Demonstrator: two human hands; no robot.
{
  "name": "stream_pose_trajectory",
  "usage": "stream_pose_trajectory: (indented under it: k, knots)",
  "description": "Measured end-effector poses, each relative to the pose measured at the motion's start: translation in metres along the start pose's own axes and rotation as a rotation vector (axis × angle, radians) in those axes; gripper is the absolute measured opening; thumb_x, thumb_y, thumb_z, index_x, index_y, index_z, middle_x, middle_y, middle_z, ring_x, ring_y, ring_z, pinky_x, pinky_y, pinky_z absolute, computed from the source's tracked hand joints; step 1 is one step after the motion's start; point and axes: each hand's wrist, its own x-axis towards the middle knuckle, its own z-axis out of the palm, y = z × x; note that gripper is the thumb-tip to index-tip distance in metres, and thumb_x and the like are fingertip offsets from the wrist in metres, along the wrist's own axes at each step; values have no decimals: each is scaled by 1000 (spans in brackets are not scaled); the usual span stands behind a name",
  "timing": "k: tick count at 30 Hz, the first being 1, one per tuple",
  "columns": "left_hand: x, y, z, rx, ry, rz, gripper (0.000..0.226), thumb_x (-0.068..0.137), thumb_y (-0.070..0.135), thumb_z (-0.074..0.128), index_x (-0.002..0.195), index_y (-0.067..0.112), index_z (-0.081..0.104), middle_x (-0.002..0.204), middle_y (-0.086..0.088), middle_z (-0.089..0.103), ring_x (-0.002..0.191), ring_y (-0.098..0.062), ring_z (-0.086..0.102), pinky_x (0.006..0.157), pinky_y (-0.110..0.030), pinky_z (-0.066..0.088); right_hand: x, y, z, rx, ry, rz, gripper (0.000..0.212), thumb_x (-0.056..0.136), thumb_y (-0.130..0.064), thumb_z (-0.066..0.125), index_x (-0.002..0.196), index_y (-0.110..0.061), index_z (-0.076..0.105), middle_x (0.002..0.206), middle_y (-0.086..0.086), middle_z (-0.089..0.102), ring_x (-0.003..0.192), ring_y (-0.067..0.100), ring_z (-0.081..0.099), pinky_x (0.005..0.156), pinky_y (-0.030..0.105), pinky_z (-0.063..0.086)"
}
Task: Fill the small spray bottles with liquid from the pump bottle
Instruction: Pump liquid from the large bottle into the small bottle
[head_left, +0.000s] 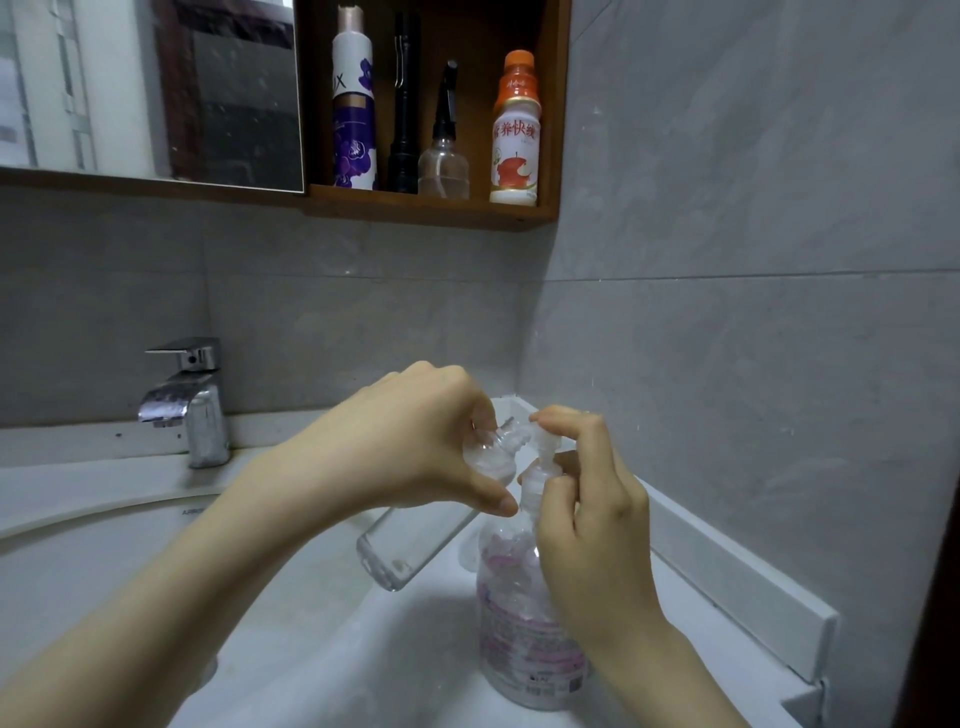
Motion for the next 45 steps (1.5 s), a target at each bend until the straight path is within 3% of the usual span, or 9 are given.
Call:
stream_pose_trajectory:
  k: [5, 9, 18, 27, 32, 35, 38, 42, 45]
  knots:
    - [0, -1, 2, 19, -5, 7, 51, 59, 58, 76, 98, 25, 68, 92, 10, 69, 87, -15, 62, 77, -35, 52, 5, 1, -2, -49, 33, -94, 27, 77, -11, 27, 92, -26, 44, 83, -1, 61, 66, 7, 48, 58, 4, 31]
    - [1, -1, 4, 15, -5, 18, 53, 60, 57, 77, 101, 25, 68, 96, 9, 69, 92, -15, 63, 80, -35, 52, 5, 2, -1, -50, 28, -93, 25, 78, -12, 27, 91, -27, 44, 78, 0, 60, 62, 1, 40, 57, -1, 28]
    - [1, 0, 0, 4, 8, 30, 48, 58, 57, 77, 94, 26, 67, 75, 16, 59, 83, -13, 60, 73, -30, 50, -2, 3, 0, 36, -48, 38, 41, 76, -24, 22, 111, -34, 42, 110, -15, 54, 89, 6, 53, 75, 9, 39]
    - [1, 0, 0, 21, 34, 51, 43, 60, 55, 78, 74, 24, 52, 65, 12, 54, 74, -17, 56, 63, -27, 43, 3, 1, 0, -36, 9, -56, 35, 77, -15, 25, 104, -28, 44, 100, -13, 56, 80, 6, 53, 70, 3, 35]
    - [1, -1, 4, 3, 6, 31, 51, 59, 56, 79, 95, 23, 66, 73, 14, 57, 86, -17, 61, 75, -32, 51, 4, 3, -1, -52, 19, -104, 24, 81, -11, 29, 92, -25, 44, 80, 0, 60, 66, 13, 48, 56, 18, 37]
    - [1, -2, 7, 5, 7, 26, 55, 58, 57, 79, 101, 24, 66, 88, 11, 64, 92, -16, 61, 79, -33, 52, 2, 2, 0, -58, 16, -96, 21, 82, -13, 29, 90, -26, 43, 74, -2, 56, 65, 9, 44, 56, 8, 34]
    - [2, -2, 6, 2, 8, 19, 54, 58, 57, 78, 100, 25, 67, 93, 8, 67, 92, -16, 62, 79, -35, 52, -1, 2, 1, -42, -12, -53, 27, 81, -18, 25, 99, -29, 42, 89, -7, 58, 77, 7, 49, 65, -1, 33]
    - [3, -1, 2, 5, 15, 17, 55, 59, 56, 78, 102, 24, 68, 96, 8, 68, 93, -15, 63, 80, -33, 52, -1, 2, 2, 3, -27, -7, 40, 78, -22, 23, 112, -30, 43, 108, -13, 55, 89, 9, 53, 75, 18, 42]
    - [2, 0, 3, -1, 10, 15, 54, 59, 55, 79, 100, 21, 68, 96, 5, 69, 94, -17, 63, 80, -34, 52, -1, 4, 1, 7, -26, 6, 48, 77, -20, 21, 117, -21, 49, 113, -14, 54, 94, 8, 53, 79, 20, 42]
